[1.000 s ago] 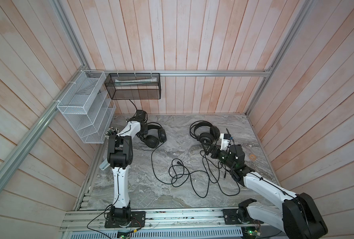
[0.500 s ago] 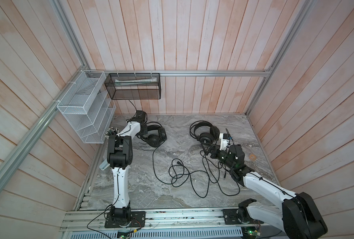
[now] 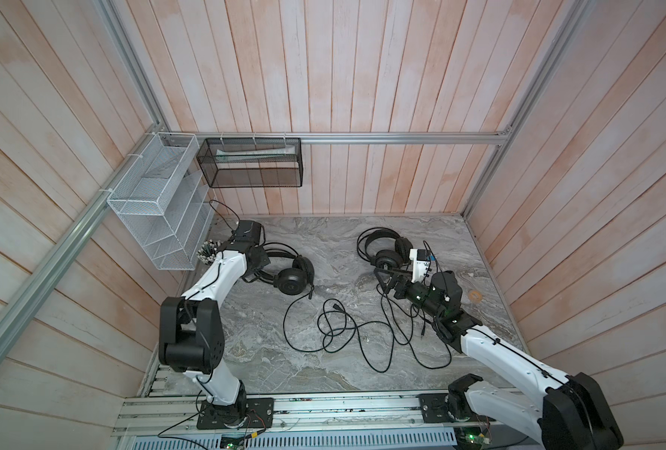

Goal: Wrap the headphones

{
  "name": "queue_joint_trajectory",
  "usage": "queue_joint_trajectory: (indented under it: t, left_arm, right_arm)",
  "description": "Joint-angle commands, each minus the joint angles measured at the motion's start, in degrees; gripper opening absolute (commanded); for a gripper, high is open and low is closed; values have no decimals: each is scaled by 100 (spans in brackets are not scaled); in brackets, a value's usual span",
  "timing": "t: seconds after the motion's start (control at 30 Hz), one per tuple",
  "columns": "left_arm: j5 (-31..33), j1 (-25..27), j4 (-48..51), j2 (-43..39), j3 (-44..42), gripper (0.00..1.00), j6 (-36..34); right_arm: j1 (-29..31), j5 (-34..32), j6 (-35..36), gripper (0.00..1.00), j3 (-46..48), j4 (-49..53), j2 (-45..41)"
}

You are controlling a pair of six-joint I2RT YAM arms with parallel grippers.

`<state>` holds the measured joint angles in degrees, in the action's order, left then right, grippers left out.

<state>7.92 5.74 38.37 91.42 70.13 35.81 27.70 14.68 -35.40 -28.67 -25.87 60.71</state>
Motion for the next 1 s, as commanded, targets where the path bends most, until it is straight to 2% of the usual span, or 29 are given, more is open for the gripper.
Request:
queue_joint_trajectory:
  t: [0.0, 0.13, 0.37, 0.5, 0.63, 0.97]
  left_arm:
    - [-414, 224, -5, -722, -659, 0, 1509]
    - [-266, 668, 112, -1570, -1387, 0, 2452]
    - [45, 1539, 493, -2484, -2489, 0, 4204]
    - [125, 1759, 385, -2948, -2970, 0, 4875]
    - [125, 1931, 244, -3049, -3223, 0, 5087]
    - [-137, 1940, -65, -2893, -3650, 0, 5093]
  right_arm:
    - [283, -120, 238, 97, -185, 281, -43]
    - [553, -217, 351, 97, -280, 381, 77]
    - [926, -405, 523, 97, -383, 496, 173]
    - [1096, -463, 597, 97, -473, 591, 253]
    - [1256, -535, 656, 97, -540, 658, 290]
    - [1637, -790, 770, 97, -726, 810, 378]
